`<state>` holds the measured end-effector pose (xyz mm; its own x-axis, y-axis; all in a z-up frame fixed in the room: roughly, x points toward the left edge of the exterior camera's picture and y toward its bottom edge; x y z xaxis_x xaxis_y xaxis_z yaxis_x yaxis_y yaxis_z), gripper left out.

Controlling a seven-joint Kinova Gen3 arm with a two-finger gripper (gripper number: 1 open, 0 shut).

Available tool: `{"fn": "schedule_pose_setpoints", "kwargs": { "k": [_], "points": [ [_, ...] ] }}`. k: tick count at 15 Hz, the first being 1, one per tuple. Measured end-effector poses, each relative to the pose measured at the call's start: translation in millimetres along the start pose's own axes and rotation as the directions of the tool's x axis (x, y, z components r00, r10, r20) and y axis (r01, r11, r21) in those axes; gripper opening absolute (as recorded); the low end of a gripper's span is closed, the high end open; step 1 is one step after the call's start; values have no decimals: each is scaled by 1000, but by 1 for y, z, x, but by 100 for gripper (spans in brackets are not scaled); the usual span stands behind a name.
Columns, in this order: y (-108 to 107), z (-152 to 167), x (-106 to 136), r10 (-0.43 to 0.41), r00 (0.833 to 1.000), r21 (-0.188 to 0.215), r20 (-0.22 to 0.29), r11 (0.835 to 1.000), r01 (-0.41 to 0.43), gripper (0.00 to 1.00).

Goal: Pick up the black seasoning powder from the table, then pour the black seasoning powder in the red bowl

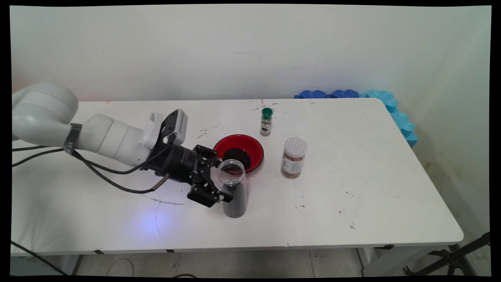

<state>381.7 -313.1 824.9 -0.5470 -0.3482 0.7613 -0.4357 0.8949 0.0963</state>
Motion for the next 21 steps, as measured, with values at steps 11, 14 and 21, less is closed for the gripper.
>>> {"fn": "schedule_pose_setpoints", "kwargs": {
  "k": [11,14,21],
  "points": [
    [-3,2,5,-23,1000,-3,-5,1000,23,0],
    [-3,-5,10,-32,1000,-8,1,999,32,0],
    [0,-39,42,-63,998,-14,19,998,63,0]
  ]
}}
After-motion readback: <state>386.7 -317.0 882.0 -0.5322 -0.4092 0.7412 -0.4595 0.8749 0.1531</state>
